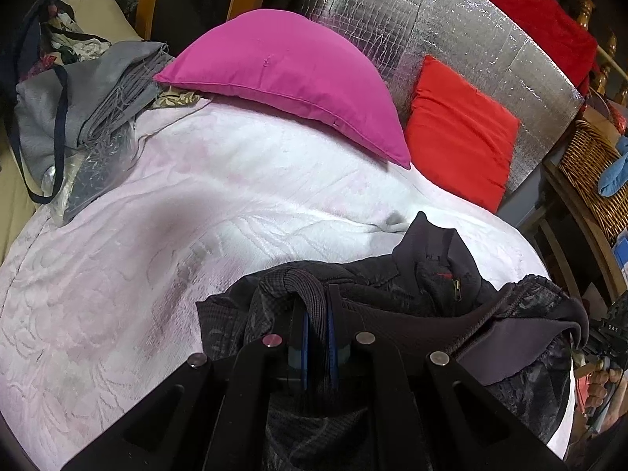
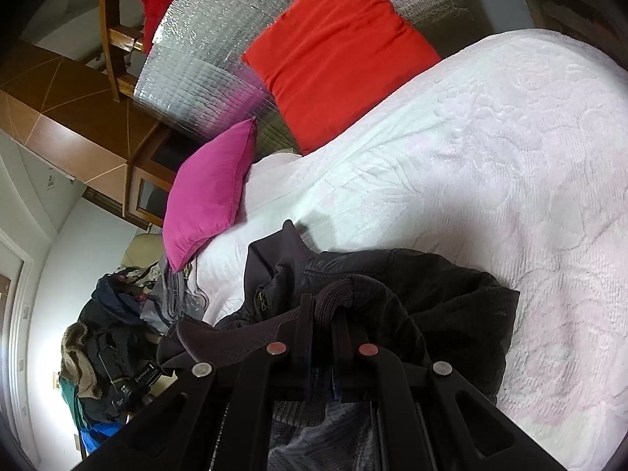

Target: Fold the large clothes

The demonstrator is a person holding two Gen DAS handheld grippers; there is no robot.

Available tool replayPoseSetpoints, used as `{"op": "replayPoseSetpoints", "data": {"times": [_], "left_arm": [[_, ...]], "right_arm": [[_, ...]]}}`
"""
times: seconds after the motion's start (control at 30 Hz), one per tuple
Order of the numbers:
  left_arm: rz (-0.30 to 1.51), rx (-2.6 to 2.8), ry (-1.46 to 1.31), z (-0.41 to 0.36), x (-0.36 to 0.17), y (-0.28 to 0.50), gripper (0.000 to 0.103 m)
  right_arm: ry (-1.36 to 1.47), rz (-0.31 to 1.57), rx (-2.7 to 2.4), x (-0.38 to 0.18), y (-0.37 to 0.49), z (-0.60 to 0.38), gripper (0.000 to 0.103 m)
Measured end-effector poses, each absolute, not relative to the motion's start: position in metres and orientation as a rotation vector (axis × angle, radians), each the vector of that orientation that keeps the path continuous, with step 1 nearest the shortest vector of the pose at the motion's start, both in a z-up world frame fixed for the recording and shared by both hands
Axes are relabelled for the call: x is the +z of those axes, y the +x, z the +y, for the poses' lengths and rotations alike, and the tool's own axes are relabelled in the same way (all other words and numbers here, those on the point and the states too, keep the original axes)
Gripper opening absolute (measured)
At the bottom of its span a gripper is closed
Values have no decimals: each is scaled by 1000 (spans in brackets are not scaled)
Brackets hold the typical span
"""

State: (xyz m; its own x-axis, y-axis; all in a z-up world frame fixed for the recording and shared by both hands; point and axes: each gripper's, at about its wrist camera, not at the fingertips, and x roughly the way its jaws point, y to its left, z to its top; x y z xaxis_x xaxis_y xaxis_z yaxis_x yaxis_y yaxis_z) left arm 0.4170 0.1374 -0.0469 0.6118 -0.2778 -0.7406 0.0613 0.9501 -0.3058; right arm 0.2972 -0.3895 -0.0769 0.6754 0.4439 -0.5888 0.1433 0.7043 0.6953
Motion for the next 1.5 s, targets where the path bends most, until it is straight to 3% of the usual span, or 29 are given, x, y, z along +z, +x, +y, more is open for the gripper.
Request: {"op": "replayPoseSetpoints", "data": {"times": [1.5], "left_arm": [[1008, -154, -211, 123, -96, 473, 9]], "right_arm": [[783, 925, 91, -120, 346, -396, 7]]}}
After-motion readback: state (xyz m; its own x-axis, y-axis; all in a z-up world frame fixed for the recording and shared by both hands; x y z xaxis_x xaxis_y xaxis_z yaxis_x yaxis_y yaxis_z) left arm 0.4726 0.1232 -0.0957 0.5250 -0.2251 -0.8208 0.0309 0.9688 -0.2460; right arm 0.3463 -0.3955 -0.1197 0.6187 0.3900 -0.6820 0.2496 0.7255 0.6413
